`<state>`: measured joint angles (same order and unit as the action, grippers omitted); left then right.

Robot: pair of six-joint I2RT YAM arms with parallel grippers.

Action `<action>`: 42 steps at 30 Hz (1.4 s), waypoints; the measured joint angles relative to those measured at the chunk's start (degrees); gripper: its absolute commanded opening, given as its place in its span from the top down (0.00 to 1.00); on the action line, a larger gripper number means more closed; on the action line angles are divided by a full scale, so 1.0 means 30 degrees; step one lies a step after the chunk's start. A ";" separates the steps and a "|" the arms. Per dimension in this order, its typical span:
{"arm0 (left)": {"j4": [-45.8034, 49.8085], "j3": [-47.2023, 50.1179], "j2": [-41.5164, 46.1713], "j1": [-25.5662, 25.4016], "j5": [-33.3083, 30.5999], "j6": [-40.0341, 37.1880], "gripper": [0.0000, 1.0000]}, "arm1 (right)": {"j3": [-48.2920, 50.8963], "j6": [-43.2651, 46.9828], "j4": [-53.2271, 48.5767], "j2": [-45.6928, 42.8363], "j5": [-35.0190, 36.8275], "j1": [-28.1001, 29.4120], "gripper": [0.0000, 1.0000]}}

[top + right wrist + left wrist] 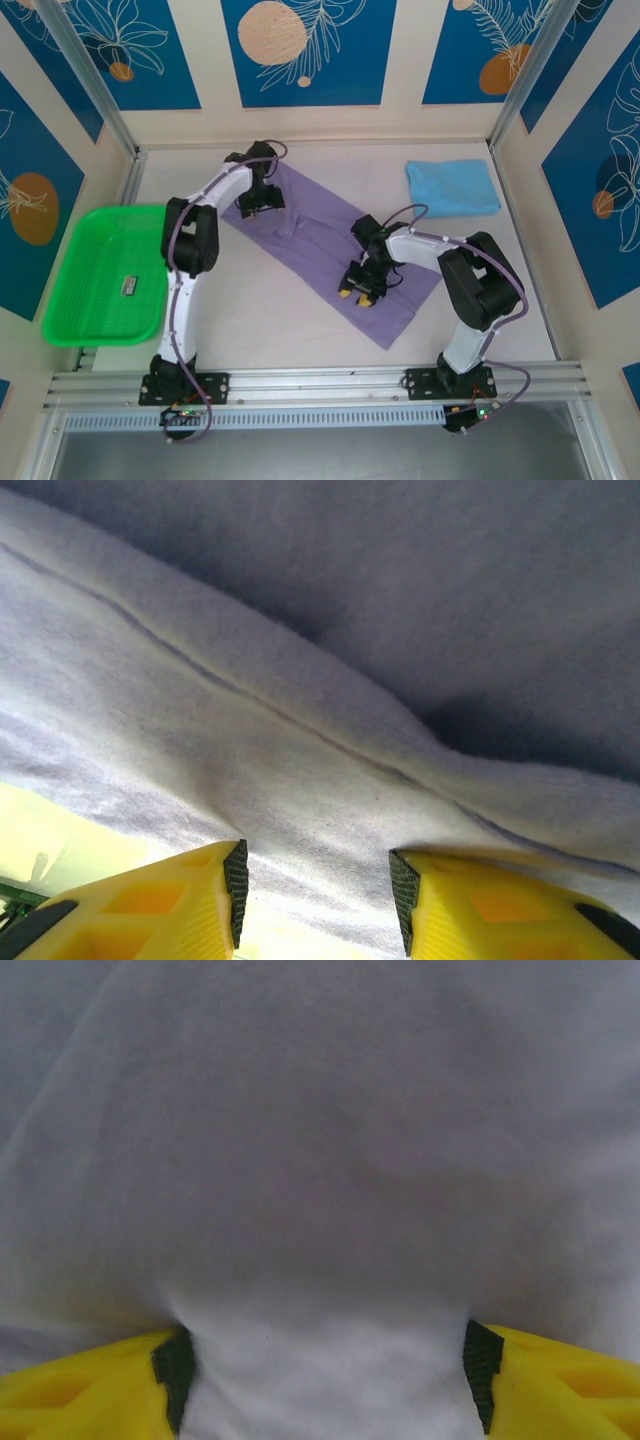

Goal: Fold and stack the t-shirts

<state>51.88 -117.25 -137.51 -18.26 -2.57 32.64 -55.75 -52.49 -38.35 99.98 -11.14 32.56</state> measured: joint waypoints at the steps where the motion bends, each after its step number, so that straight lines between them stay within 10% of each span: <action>1: 0.0342 -0.0794 -0.0291 0.0000 0.0080 0.0007 0.27 | 0.0000 -0.0357 0.0087 0.0000 0.0000 0.0306 0.53; 12: -0.0568 -1.1395 -0.6462 -0.0138 0.1880 0.0015 0.23 | -0.2900 -0.4430 0.0721 0.2645 -0.1253 0.4167 0.52; 27: -0.3723 -1.2371 -0.7308 -0.0102 0.3577 -0.0044 0.05 | -0.8998 -1.1329 0.1705 0.7118 -0.2776 0.6215 0.46; 42: -0.1785 -1.0142 0.0823 0.1989 0.2222 -0.0561 0.02 | -1.2699 -1.0469 -0.0044 0.7752 -0.1814 0.6856 0.36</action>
<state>46.52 -147.68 -135.04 -12.29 4.10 30.96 -93.84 -83.90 -38.48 123.24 -16.58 53.12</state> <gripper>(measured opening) 0.998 0.634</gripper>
